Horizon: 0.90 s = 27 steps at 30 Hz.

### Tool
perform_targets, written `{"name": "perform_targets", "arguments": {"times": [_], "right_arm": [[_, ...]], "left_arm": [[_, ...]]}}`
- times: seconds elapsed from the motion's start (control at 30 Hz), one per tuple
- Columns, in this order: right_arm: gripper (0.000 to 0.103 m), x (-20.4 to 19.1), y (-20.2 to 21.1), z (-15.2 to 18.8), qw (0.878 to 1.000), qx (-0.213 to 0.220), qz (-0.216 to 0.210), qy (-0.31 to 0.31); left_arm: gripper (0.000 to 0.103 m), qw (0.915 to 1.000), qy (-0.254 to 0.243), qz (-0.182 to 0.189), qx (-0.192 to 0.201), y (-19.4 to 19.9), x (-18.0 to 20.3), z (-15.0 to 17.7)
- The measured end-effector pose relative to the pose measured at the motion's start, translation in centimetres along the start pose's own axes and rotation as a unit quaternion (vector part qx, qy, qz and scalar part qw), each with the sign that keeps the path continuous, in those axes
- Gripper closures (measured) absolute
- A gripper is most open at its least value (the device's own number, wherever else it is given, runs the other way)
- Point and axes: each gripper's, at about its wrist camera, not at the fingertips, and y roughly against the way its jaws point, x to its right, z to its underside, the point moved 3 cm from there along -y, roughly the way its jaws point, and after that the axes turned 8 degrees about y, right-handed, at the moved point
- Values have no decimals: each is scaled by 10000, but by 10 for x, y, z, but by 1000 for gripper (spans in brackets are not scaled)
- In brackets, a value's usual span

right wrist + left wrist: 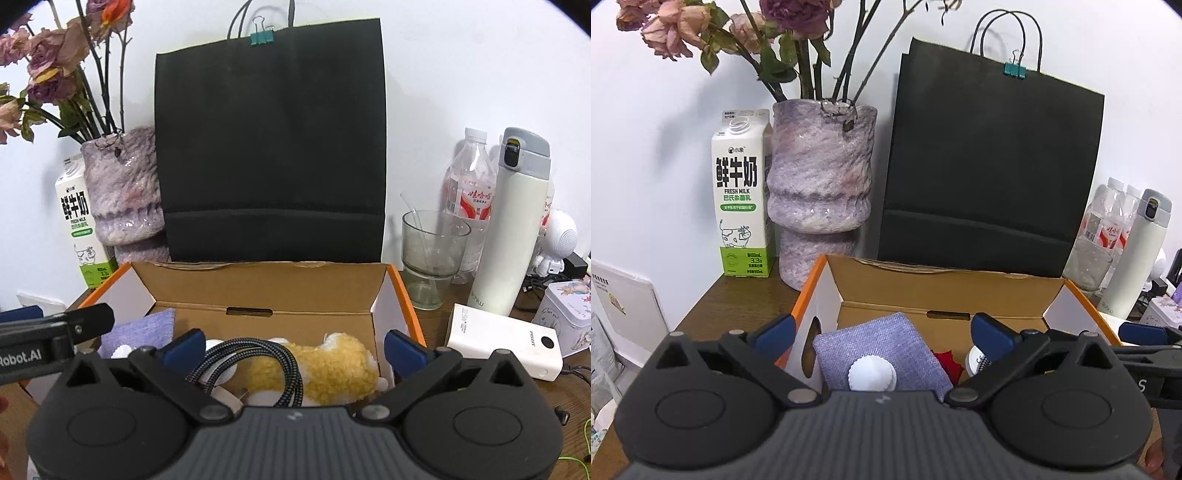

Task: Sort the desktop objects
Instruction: 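Lower the cap and cable into the box and open both tools, then withdraw both tools toward the plastic bag and navy pouch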

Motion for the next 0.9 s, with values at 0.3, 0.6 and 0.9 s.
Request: {"name": "perform_targets", "arguments": {"times": [0.3,0.6,0.9], "right_arm": [[0,-8,43,7,9994,220,-9,276],[0,-28,85,50,9986,15,-73,531],[0,-41,114,105,9969,-398,-147,657]], "left_arm": [[0,9993,135,28,362,60,-25,-3],[0,9997,-193,101,86,102,-29,37],[0,9994,-109,146,-285,127,-35,82]]}}
